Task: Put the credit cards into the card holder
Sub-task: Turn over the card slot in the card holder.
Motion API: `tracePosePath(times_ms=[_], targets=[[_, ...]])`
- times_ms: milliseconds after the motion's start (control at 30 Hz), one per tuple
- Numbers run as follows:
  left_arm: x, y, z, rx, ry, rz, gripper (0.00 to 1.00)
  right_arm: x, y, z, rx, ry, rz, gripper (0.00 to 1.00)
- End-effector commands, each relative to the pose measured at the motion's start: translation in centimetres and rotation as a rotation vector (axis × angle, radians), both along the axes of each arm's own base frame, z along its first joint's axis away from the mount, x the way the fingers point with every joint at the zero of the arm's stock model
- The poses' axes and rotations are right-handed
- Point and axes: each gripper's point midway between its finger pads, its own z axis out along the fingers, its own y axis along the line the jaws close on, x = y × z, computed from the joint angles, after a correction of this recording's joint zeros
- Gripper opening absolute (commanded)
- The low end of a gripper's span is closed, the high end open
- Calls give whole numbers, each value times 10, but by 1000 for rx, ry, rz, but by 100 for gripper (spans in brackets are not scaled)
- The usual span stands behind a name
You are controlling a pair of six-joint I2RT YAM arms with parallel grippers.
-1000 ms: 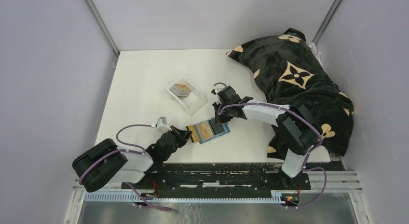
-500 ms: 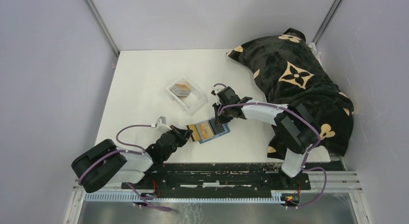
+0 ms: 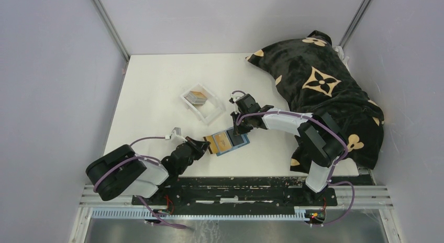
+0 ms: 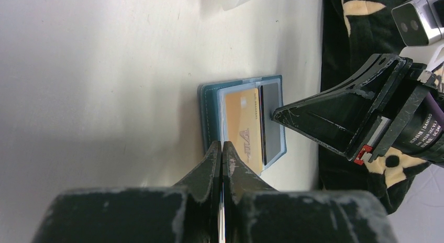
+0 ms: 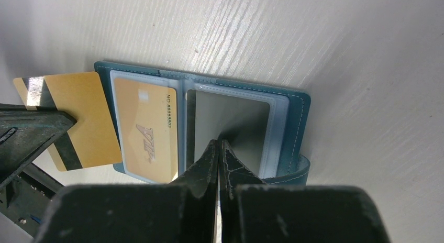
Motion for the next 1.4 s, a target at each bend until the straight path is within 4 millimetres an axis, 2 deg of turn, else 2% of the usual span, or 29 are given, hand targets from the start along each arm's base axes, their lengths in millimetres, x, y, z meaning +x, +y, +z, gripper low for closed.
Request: tracePosePath(times_ms=[0,333,633,1367], targets=[[2,-5,10,-70,-20,13,3,11,8,12,26,-43,-2,1],[-2,0,6,-70,-5,20,3,11,9,11,27,-43,2,1],[0,-1,12,-71,-17,24,3,10,8,11,29,-41,2,1],[-4,1,2,-54,4,25,3,8,8,9,29,-37,2,1]])
